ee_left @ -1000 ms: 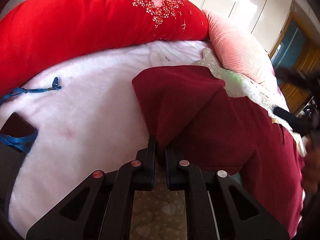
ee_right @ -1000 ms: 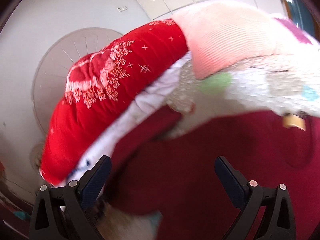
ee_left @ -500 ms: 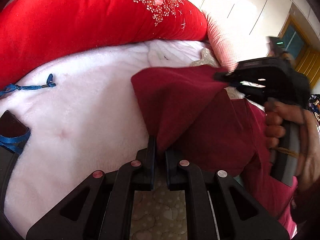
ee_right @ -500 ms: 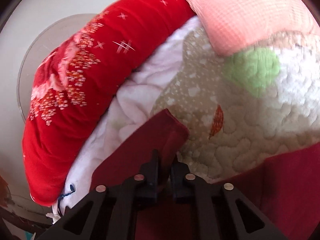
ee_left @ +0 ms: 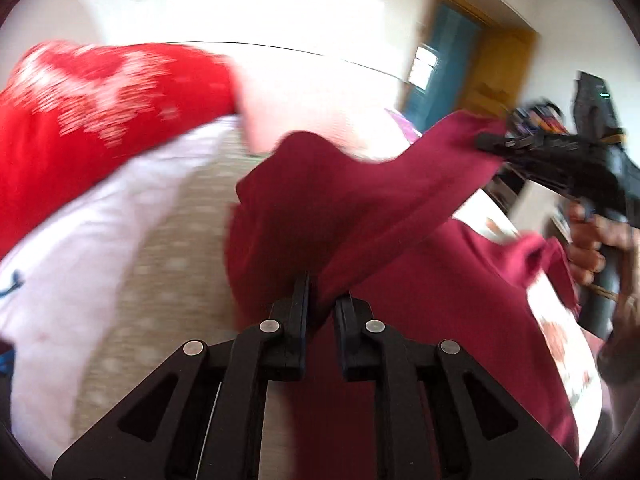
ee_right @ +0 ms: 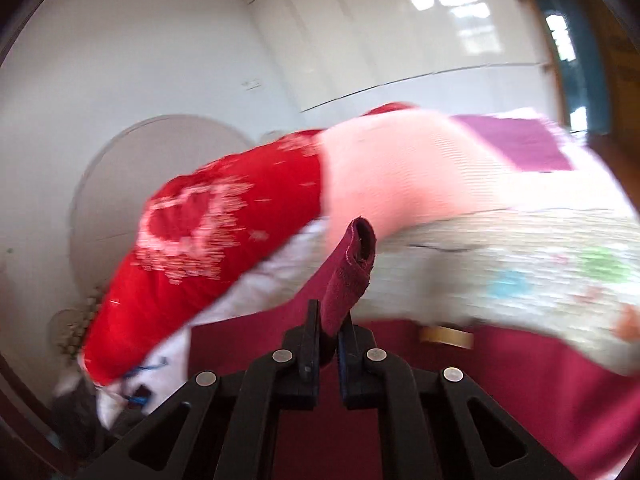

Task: Fold small clothes

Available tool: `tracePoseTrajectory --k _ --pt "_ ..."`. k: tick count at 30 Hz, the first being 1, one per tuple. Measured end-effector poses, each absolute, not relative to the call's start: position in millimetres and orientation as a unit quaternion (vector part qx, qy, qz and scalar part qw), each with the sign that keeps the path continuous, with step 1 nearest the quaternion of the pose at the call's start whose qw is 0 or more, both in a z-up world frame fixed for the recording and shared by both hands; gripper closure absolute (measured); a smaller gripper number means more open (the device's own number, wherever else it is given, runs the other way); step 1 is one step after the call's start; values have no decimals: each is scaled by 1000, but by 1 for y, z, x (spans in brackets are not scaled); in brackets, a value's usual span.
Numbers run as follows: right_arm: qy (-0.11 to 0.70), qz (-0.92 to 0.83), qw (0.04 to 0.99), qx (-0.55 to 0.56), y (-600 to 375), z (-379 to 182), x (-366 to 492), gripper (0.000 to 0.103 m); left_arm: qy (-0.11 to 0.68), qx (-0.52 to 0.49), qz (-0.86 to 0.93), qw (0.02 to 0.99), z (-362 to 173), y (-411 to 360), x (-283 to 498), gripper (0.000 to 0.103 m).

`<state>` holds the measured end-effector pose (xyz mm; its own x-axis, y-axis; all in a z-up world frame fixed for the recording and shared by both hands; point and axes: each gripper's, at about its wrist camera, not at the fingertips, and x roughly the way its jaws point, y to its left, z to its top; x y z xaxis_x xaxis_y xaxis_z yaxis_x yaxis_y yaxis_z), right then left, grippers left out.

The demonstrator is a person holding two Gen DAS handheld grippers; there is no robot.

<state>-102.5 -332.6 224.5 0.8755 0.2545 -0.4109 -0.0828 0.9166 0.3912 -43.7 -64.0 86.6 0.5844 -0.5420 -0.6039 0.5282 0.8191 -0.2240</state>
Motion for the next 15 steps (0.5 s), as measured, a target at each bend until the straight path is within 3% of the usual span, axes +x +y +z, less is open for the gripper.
tracePoseTrajectory --k 7,15 --pt "296 -49 932 203 -411 144 -119 97 387 60 -290 873 67 -106 -58 89" --pt "323 -115 923 175 -447 118 -145 94 410 18 -228 883 59 -66 -42 89"
